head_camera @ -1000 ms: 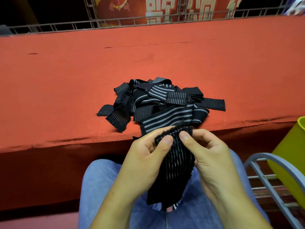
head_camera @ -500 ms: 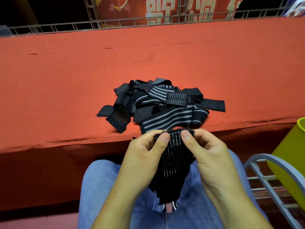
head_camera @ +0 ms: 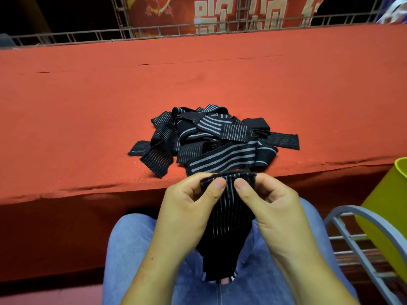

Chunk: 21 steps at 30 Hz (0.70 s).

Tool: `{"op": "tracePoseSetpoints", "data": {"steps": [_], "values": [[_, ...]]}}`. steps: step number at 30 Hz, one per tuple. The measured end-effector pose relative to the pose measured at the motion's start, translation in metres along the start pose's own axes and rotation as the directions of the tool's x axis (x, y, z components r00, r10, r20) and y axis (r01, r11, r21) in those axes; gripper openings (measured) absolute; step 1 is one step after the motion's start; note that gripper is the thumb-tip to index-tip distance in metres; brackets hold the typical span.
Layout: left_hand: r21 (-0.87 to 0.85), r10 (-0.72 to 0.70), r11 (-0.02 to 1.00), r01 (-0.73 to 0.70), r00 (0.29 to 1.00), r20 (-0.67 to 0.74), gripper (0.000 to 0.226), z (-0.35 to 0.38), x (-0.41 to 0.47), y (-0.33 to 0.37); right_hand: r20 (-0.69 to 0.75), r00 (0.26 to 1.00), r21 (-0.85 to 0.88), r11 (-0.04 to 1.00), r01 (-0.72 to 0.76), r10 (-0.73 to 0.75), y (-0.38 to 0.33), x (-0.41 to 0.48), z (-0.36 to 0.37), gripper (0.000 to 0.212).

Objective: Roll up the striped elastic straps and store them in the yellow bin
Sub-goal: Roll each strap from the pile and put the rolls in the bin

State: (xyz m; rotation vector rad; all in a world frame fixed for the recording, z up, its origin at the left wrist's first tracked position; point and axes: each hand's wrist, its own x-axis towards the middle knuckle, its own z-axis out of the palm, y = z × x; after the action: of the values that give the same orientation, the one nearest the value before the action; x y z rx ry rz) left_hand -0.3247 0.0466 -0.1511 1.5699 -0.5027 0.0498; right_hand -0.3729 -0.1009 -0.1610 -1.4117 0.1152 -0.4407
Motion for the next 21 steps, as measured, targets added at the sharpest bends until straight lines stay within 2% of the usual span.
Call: {"op": "tracePoseSetpoints", "data": {"steps": [8, 15, 18, 21], "values": [[0.014, -0.001, 1.000, 0.001, 1.000, -0.005, 0.012, 0.0000, -0.0013, -0.0008, 0.039, 0.999, 0.037, 0.999, 0.013, -0.014, -0.0016, -0.0022, 0.0029, 0.023], [-0.024, -0.004, 1.000, 0.004, 1.000, -0.016, 0.015, 0.0040, -0.0024, 0.0024, 0.026, 0.995, 0.010, 0.996, 0.093, -0.093, -0.0005, 0.0001, -0.0002, 0.014], [0.006, 0.024, 1.000, -0.024, 0.998, -0.050, 0.014, 0.0045, -0.0024, 0.0026, 0.035, 0.997, 0.026, 0.997, 0.069, -0.069, -0.0021, 0.0001, 0.0001, 0.015], [0.004, 0.053, 0.999, -0.053, 0.992, -0.112, 0.014, 0.0043, -0.0029, 0.0025, 0.072, 0.997, 0.044, 0.999, -0.015, 0.012, 0.0000, 0.0002, 0.0016, 0.016]]}}
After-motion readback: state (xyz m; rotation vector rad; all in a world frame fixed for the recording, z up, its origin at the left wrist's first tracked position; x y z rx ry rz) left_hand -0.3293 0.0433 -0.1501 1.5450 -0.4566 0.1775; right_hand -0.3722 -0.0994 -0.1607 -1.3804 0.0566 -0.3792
